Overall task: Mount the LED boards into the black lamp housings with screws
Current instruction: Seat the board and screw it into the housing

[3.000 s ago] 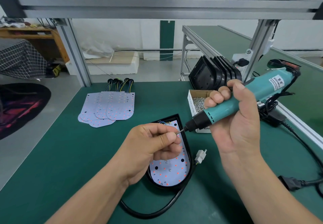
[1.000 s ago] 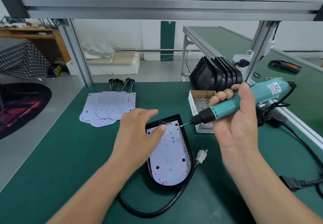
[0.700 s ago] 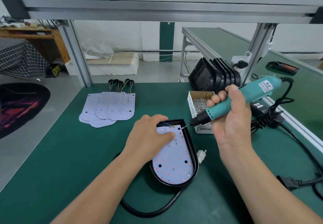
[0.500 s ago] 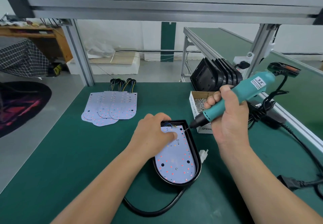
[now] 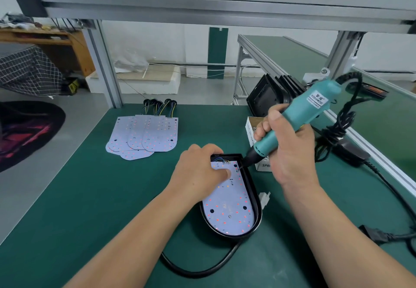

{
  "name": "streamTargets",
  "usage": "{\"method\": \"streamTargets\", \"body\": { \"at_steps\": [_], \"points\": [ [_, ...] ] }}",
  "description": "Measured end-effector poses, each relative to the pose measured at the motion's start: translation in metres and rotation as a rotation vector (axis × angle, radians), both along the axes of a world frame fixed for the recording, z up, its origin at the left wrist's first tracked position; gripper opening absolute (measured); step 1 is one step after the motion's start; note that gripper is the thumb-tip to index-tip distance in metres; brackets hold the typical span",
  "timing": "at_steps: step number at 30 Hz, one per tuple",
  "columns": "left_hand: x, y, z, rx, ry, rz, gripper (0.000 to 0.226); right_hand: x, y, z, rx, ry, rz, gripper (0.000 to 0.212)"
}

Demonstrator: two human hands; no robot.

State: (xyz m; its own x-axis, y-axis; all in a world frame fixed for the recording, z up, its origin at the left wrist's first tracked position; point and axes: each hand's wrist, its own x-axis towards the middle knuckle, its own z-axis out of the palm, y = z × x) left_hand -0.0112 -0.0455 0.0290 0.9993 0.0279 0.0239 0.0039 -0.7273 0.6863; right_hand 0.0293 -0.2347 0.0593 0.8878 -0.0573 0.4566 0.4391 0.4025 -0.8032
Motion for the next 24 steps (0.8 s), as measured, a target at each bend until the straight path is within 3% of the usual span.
{"method": "streamTargets", "body": {
  "at_steps": [5,10,15,18,21,24],
  "points": [
    [0.001,-0.001,0.0,0.0,0.0,0.001,0.044,-0.004,0.012,0.006,-0.247,-0.142,0.092,0.011],
    [0.0,-0.002,0.002,0.016,-0.01,-0.001,0.047,-0.005,0.02,0.01,-0.283,-0.082,0.139,0.023],
    [-0.001,-0.003,0.003,0.026,0.012,0.006,0.049,-0.006,0.019,0.008,-0.348,-0.105,0.198,0.006],
    [-0.001,-0.002,0.004,0.008,0.014,0.016,0.047,-0.009,0.013,0.012,-0.235,-0.145,0.199,0.013],
    [-0.003,-0.002,0.004,-0.001,0.004,0.008,0.044,-0.006,-0.003,0.023,0.036,-0.158,0.186,0.011],
    [-0.005,0.001,0.006,0.026,-0.001,0.0,0.048,0.002,-0.026,0.02,0.267,-0.008,0.111,0.009]
  ]
}}
